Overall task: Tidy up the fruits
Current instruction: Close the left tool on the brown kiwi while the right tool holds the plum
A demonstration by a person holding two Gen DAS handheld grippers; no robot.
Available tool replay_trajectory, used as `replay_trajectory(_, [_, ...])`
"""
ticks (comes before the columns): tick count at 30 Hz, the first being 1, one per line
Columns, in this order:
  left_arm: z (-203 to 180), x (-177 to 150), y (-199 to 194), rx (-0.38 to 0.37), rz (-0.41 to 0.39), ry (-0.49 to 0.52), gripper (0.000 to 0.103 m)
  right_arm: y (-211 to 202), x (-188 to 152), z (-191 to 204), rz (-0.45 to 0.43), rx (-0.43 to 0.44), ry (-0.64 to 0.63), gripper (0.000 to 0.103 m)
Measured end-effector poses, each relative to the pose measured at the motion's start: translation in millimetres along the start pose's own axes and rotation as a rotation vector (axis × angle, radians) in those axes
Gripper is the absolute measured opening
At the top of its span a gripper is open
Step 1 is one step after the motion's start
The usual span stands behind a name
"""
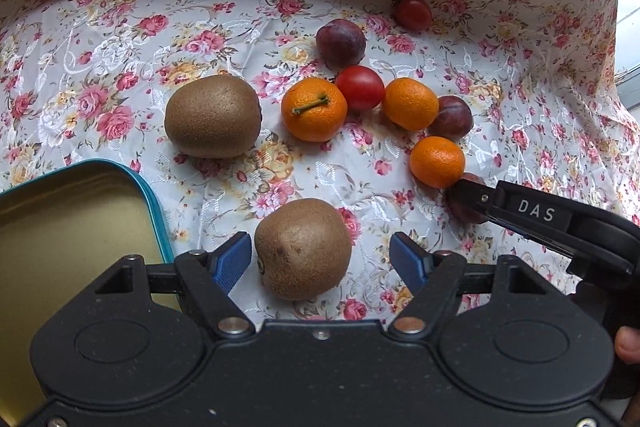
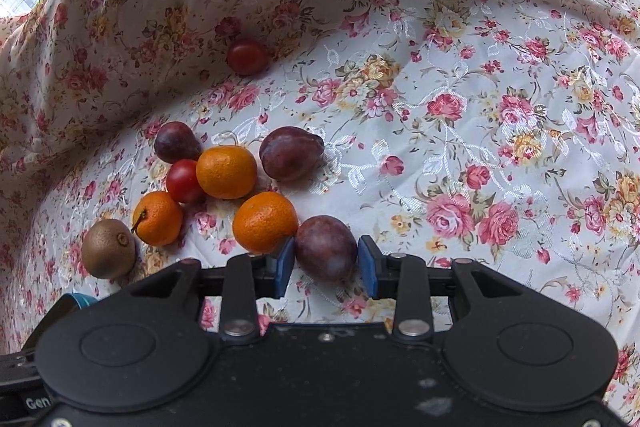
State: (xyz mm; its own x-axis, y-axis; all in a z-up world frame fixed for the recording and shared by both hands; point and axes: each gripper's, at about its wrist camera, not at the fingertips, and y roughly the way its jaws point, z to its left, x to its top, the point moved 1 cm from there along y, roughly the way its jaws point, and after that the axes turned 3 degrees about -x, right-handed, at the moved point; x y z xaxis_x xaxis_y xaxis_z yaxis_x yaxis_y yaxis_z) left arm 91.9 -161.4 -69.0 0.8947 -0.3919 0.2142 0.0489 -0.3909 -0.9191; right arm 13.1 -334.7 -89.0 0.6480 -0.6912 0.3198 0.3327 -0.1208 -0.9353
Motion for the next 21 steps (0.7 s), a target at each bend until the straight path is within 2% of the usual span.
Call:
replay_trajectory(6, [0, -2, 8, 0.026, 0.01, 0.002, 0.076, 1, -4, 3, -0.018, -0.022, -0.057, 0.036])
replay_trajectory(11, [5, 3, 13, 0.069, 0.002, -0.017, 0.076, -5, -3, -2, -0.027, -0.036, -0.036, 0.036])
replay_trajectory(16, [4, 6, 17, 0.077, -0.005, -0.042, 0.076, -15, -3, -9, -0.036, -0.038, -0.027, 0.036])
replay_trajectory(19, [-1, 7, 19, 0.071, -0.004, -0.043, 0.064, -22, -5, -13, -0.041, -0.041, -0.034, 0.036])
replay_trajectory(21, [-4, 7, 19, 0.111, -0.013, -0.05, 0.057, -29, -6, -16, -0.048, -0.033, -0.039, 0.036])
